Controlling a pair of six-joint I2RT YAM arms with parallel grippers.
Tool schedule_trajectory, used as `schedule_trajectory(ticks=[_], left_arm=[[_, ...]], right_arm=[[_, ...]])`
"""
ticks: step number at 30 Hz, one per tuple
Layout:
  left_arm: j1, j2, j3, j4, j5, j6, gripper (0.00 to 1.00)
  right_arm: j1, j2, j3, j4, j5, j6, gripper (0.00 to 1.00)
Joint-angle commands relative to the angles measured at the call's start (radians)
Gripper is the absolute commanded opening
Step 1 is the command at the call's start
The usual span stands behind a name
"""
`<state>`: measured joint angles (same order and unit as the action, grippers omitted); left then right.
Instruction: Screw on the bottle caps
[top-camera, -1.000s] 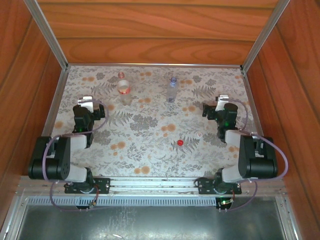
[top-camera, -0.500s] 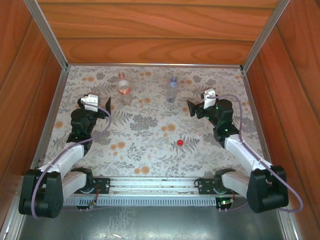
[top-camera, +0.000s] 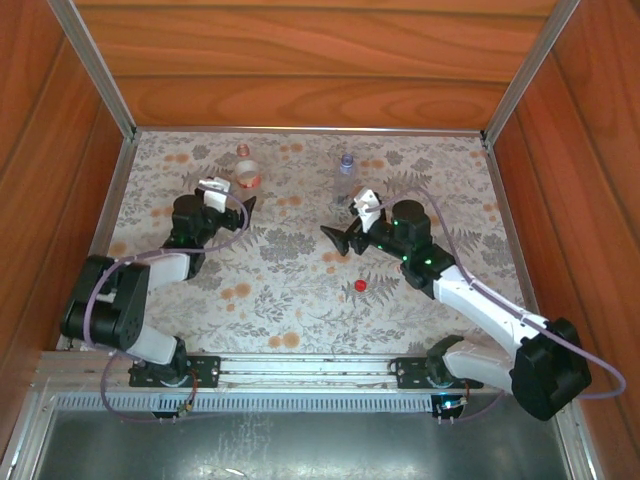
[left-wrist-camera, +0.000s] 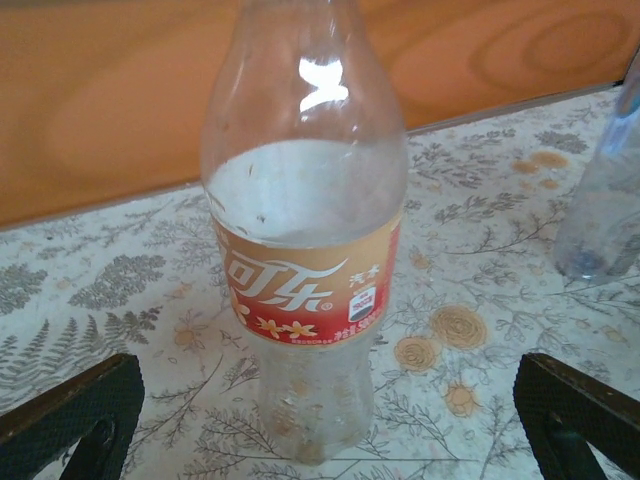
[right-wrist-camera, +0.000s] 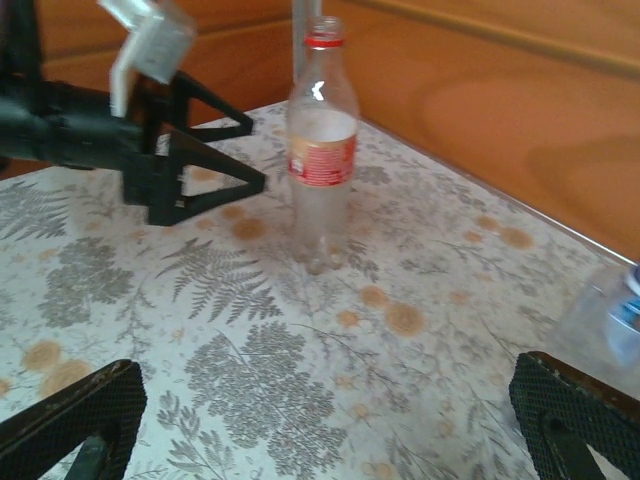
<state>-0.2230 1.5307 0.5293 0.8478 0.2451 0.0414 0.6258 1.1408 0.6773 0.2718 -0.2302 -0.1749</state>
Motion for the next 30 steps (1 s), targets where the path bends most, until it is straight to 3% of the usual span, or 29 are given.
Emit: schedule_trajectory(ticks=[1,9,19,30], left_arm=[[-0.004,0.083,0.045,0.145,0.007,-0.036,1.0],[-0.004,0.245,0.129,0.26,0.029,-0.052,1.0],[-0.004,0.357,0.238,0.27,0.064,-0.057,1.0],[-0.003,0.346,0.236,0.272,0.133,-0.05,0.69]], right_arm=[[0.037,0.033,0.036,0.015,-0.011,-0.027,1.0],[0.072,0.091,0.065,0.04,-0.012,-0.035,1.0],[0.08,0.094,0.073,0.032,-0.009,-0.038,1.0],[0.082,0.106,0.067,0.047,0.003,-0.018,1.0]])
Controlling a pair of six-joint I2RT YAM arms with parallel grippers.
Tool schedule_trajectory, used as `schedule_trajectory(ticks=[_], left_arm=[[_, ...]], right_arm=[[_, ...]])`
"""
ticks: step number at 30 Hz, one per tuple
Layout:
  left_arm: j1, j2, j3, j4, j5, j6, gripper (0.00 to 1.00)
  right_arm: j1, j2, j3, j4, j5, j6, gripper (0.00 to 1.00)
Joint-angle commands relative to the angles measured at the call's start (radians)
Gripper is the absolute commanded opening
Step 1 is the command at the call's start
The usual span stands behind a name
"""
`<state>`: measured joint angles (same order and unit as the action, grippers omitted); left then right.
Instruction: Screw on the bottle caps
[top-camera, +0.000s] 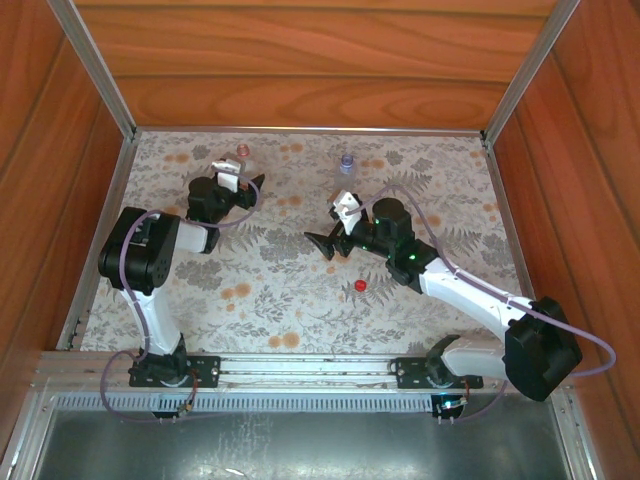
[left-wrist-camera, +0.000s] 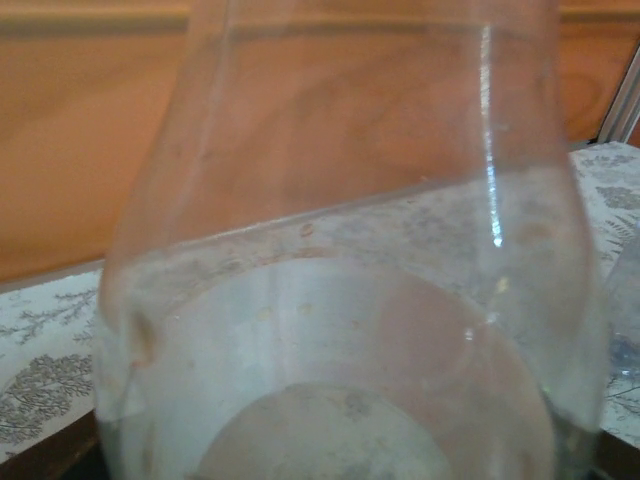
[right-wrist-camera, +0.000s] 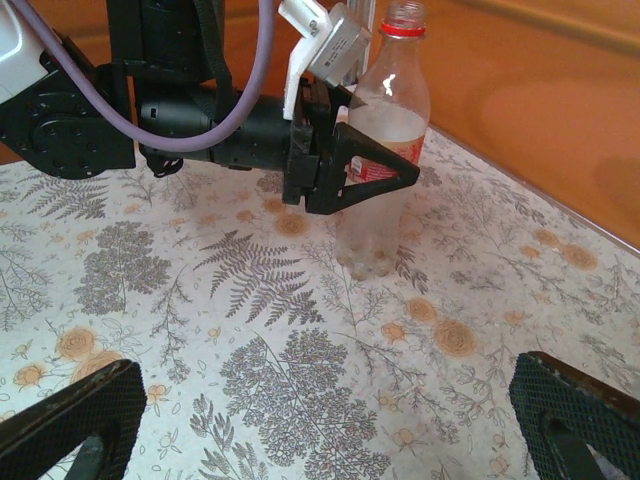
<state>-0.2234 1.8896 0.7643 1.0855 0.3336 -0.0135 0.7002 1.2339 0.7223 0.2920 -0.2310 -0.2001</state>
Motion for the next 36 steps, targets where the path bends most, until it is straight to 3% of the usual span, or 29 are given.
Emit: schedule_trajectory(ticks=[1,4,9,14,19,29,36], left_arm=[[-0.004,-0.017,-0.004,0.033,0.055,0.008,0.67],[-0.003,-0.034,-0.016,0.033,0.088,0.011,0.59],[-0.013,-0.08,-0.05,0.033,0.134,0.022,0.58],[-0.062,-0.174,-0.122,0.031,0.207,0.05,0.58],[-0.152,-0.256,-0.198,0.028,0.234,0.055,0.58],[-0.388,-0.252,-0.235,0.017,0.298,0.055,0.58],[-0.437,-0.197,-0.237,0.017,0.313,0.059,0.59]], right_arm=[[0.008,0.012,0.02,0.03,0.005,0.012,1.0],[0.007,0.009,0.014,0.037,0.012,0.032,1.0],[0.007,-0.017,-0.003,0.044,0.03,0.08,1.0],[0.006,-0.072,-0.029,0.001,0.187,0.204,1.0],[0.004,-0.161,-0.044,-0.157,0.323,0.309,1.0],[0.001,-0.284,-0.056,-0.35,0.279,0.343,1.0],[0.001,-0.352,-0.074,-0.389,0.298,0.343,1.0]])
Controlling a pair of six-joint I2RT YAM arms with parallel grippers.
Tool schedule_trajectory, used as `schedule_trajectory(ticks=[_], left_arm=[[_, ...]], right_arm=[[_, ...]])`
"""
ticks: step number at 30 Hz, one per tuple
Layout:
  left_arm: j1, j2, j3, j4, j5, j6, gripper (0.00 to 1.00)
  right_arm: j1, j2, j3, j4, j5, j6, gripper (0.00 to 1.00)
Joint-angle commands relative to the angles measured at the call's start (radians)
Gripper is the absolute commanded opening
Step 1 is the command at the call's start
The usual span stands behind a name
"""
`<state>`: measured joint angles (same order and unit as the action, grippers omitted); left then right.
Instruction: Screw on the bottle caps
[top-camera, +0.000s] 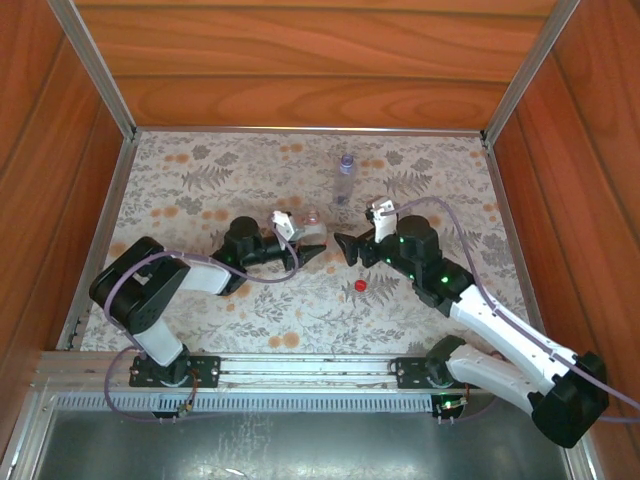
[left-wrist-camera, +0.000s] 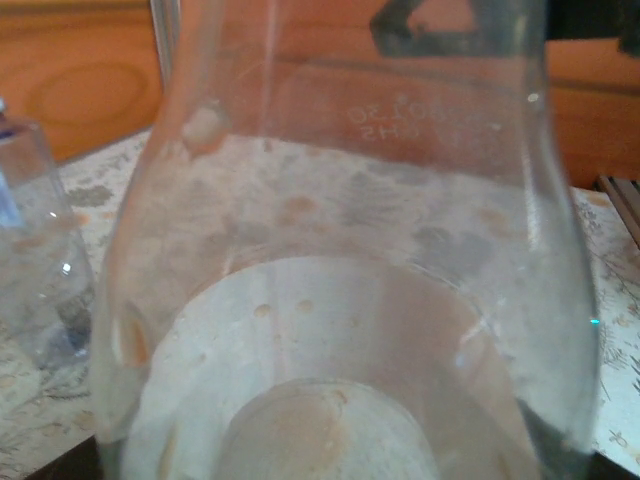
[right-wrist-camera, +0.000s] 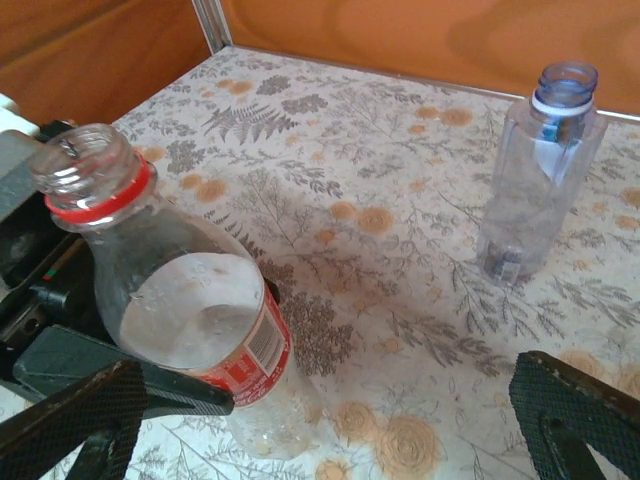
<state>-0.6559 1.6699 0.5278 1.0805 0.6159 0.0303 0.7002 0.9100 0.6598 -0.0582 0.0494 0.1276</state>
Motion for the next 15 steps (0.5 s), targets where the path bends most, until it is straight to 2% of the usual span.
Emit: schedule_trajectory(ticks=[1,9,15], left_arm=[[-0.005,0.03,-0.001,0.022,0.029,0.017,0.59],[-0.004,0.044,0.002,0.025,0.028,0.013,0.69],[-0.01,0.05,-0.016,0.07,0.02,0.01,0.78]], right_arm=[[0.001,-0.037,-0.007,-0.056,0.019,0.015,1.0],[0.002,-0.122,-0.006,-0.214,0.074,0.049,1.0],[0.001,-0.156,-0.025,-0.23,0.089,0.066,1.0]])
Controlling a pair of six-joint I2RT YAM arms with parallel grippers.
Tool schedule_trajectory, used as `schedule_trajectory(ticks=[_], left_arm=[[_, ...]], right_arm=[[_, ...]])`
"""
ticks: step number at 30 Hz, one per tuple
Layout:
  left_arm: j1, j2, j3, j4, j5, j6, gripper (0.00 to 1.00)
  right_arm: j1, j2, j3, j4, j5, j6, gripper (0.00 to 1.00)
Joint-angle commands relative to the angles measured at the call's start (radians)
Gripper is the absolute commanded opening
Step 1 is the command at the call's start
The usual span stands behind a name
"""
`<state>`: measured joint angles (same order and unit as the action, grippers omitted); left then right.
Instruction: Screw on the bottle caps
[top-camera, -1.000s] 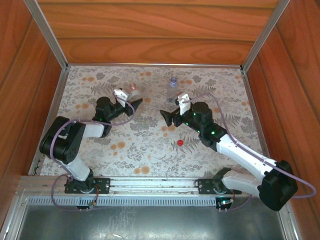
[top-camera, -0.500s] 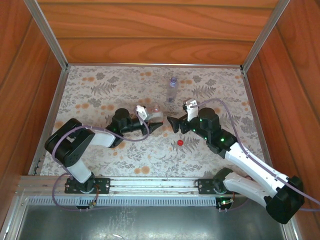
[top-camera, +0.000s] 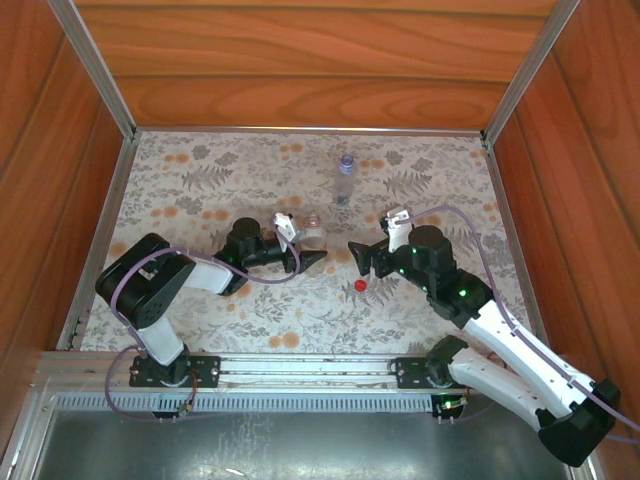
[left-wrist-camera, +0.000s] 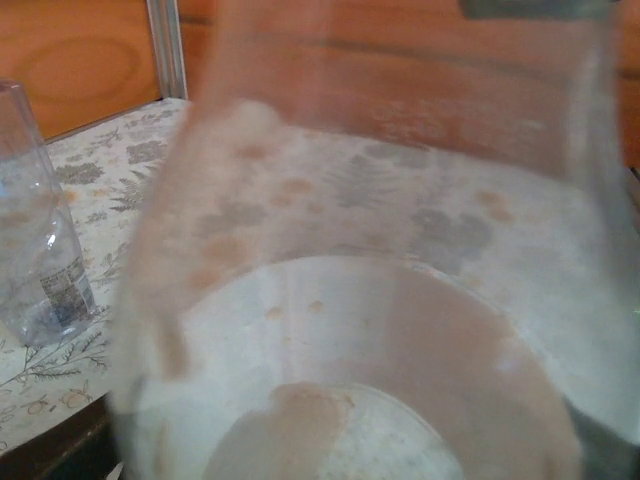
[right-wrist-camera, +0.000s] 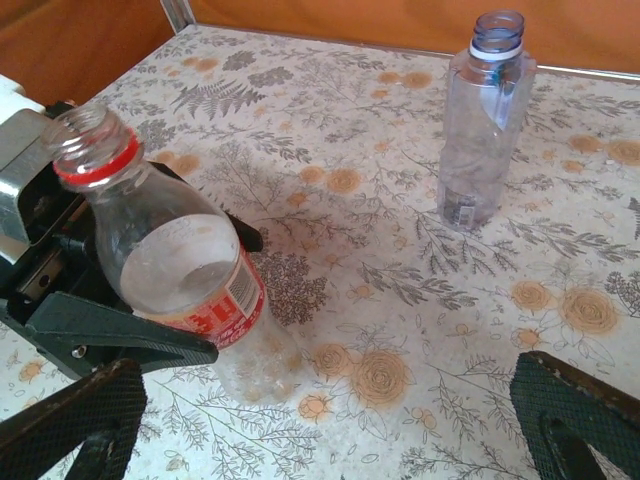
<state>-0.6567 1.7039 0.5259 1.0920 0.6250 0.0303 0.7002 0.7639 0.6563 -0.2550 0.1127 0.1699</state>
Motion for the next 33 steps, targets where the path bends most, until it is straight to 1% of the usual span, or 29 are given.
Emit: schedule_trajectory(ticks=[1,5,9,14,23,25,27,29,30,31,33], left_arm=[[-0.011,0.021,-0.02,0.079,0.011,0.006,0.79],[-0.012,0.05,-0.049,0.206,-0.005,-0.026,0.81],[-0.011,0.098,-0.063,0.324,0.006,-0.068,0.81],[-0.014,0.102,-0.061,0.324,0.013,-0.071,0.8],[-0.014,0.098,-0.064,0.324,0.024,-0.063,0.69],[-0.014,0.101,-0.065,0.324,0.027,-0.063,0.64],[-0.014,0.103,-0.064,0.324,0.032,-0.064,0.62],[-0.014,0.104,-0.063,0.324,0.036,-0.065,0.61],[-0.014,0.102,-0.063,0.324,0.037,-0.065,0.58],[-0.015,0.102,-0.061,0.324,0.038,-0.065,0.56],[-0.014,0.099,-0.061,0.324,0.042,-0.065,0.55]], right_arm=[[0.001,-0.009,-0.022,-0.032,0.027,0.024,1.0],[0.001,0.007,-0.022,-0.016,0.015,0.024,0.99],[0.001,0.027,-0.017,-0.008,0.003,0.024,0.99],[0.001,0.043,-0.016,0.0,-0.002,0.026,0.99],[0.001,0.074,-0.015,0.017,-0.007,0.031,0.99],[0.001,0.082,-0.013,0.009,0.013,0.039,0.99],[0.001,0.097,-0.005,-0.014,0.052,0.053,0.99],[0.001,0.121,0.008,-0.053,0.121,0.071,1.0],[0.001,0.135,0.016,-0.082,0.148,0.079,1.0],[0.002,0.152,0.03,-0.116,0.169,0.085,1.0],[0.001,0.18,0.043,-0.156,0.189,0.097,1.0]])
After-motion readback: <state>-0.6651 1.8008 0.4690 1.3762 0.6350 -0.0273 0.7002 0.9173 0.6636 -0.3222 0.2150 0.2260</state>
